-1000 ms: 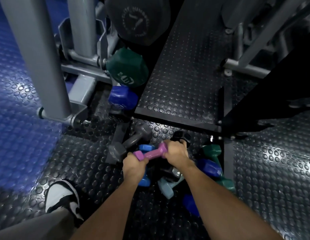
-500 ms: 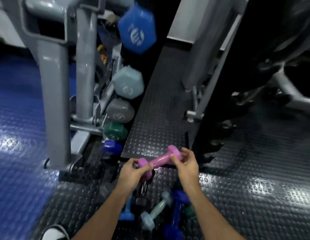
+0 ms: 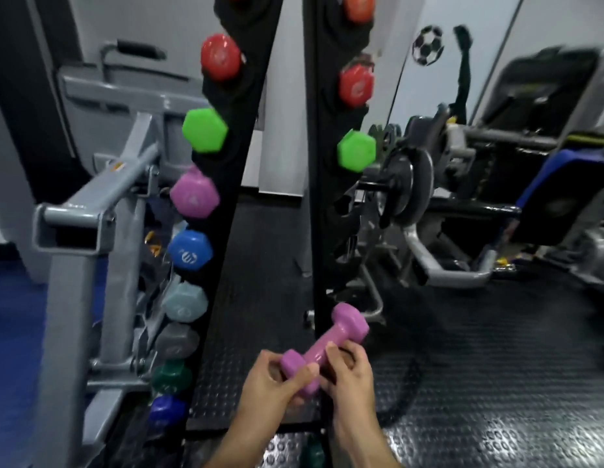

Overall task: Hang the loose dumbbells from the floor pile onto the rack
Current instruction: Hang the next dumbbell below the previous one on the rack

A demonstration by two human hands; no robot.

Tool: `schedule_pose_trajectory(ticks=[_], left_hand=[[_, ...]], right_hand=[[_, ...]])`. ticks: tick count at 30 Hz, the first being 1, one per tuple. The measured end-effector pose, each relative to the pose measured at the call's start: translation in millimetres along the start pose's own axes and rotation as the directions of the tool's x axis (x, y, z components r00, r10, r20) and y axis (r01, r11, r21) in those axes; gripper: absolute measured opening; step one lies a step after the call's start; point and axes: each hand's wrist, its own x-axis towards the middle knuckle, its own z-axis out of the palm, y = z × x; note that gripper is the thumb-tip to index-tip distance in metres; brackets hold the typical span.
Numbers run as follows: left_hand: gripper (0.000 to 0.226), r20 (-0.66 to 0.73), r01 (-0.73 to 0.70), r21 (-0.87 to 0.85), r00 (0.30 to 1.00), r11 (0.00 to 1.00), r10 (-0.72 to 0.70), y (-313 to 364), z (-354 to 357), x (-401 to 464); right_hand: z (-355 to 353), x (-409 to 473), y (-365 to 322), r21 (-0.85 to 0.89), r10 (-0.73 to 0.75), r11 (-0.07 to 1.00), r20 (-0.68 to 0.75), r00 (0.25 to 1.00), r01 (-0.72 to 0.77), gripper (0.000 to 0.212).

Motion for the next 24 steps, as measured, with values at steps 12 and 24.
schedule_pose_trajectory(ticks=[12, 24], left_hand=[[0.030, 0.089, -0.369, 0.162, 0.929, 0.915, 0.359, 153.3, 49.5, 66.9], [0.090, 0.126, -0.510, 0.313, 0.859, 0.801, 0.497, 196.3, 81.8, 138.1]], right_hand=[[5.7, 65.2, -190.6, -0.128, -0.202, 0.969, 0.072, 0.977, 0.210, 0.014], [65.1, 179.2, -263.1, -0.298, -0.071, 0.948, 0.128, 0.989, 0.107, 0.010]])
